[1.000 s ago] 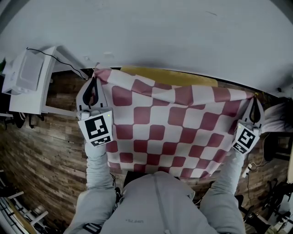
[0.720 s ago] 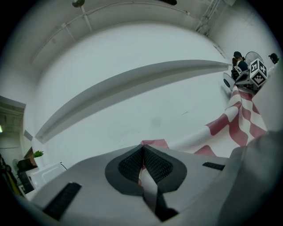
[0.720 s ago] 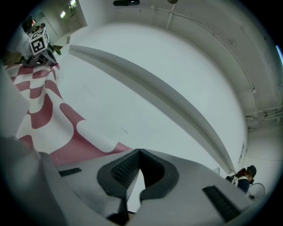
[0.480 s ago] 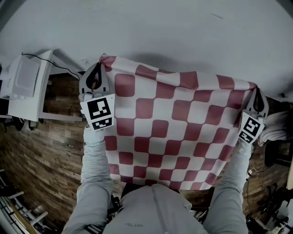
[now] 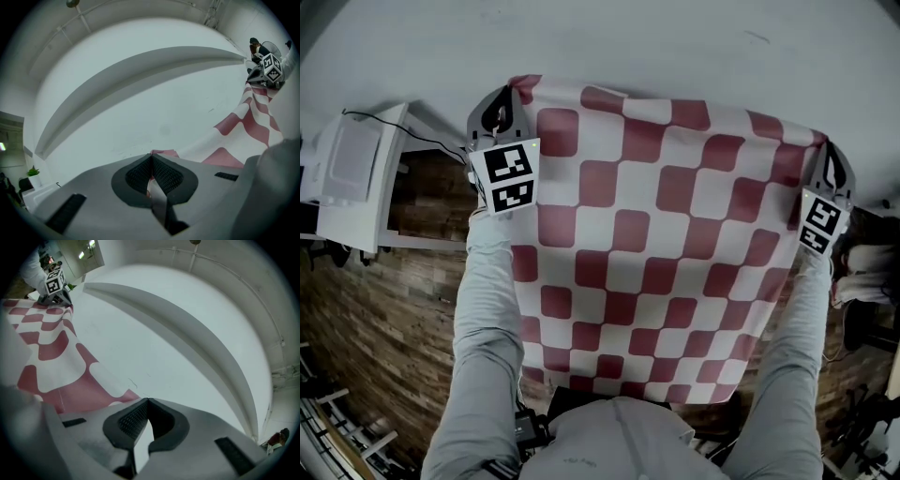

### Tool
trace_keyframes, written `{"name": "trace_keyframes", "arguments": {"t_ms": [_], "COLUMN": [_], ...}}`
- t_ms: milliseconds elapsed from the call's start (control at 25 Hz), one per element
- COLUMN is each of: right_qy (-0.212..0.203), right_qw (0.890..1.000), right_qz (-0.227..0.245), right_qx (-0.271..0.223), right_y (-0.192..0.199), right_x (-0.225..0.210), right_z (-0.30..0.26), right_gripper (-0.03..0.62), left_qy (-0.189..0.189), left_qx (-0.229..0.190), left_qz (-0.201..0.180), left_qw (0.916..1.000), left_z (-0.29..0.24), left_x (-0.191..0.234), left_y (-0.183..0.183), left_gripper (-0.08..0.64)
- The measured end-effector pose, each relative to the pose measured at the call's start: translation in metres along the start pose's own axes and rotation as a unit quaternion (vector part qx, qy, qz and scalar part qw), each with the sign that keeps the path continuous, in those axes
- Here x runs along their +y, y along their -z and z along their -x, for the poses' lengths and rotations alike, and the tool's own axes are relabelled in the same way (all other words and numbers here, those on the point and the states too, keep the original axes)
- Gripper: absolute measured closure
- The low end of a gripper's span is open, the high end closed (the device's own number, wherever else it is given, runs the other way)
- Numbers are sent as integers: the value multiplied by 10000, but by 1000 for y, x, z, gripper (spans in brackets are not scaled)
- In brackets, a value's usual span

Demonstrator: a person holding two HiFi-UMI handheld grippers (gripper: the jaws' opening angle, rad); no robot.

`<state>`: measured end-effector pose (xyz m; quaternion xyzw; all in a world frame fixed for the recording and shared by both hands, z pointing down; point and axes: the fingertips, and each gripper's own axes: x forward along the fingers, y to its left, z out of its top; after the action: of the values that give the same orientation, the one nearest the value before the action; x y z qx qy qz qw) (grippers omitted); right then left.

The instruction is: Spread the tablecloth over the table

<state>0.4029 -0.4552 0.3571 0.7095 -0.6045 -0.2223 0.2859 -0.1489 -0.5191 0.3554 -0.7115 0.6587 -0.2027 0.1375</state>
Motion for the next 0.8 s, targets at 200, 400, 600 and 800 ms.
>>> {"name": "trace_keyframes", "arguments": {"t_ms": [200, 400, 600, 800], "right_qy": [-214, -720, -1313, -1754], "right_qw": [9987, 9928, 9791, 9557], "right_qz": [-222, -251, -446, -1196], "right_qx": [402, 921, 1488, 2039], "right_y": [38, 85, 123, 148], "right_x": [30, 80, 126, 155], "right_z": [0, 11, 18, 24], "right_gripper": [572, 572, 571, 569], "left_qy": [321, 745, 1245, 1520], "left_qx": [365, 879, 1381, 1656], "left_qz": [-170, -320, -223, -71], "left_qw": [9987, 9928, 9823, 9744], "left_z": [-18, -18, -16, -9], "left_x": [-29, -60, -89, -97], "left_y": [46, 102, 147, 170], "left_gripper": [535, 535, 535, 509]}}
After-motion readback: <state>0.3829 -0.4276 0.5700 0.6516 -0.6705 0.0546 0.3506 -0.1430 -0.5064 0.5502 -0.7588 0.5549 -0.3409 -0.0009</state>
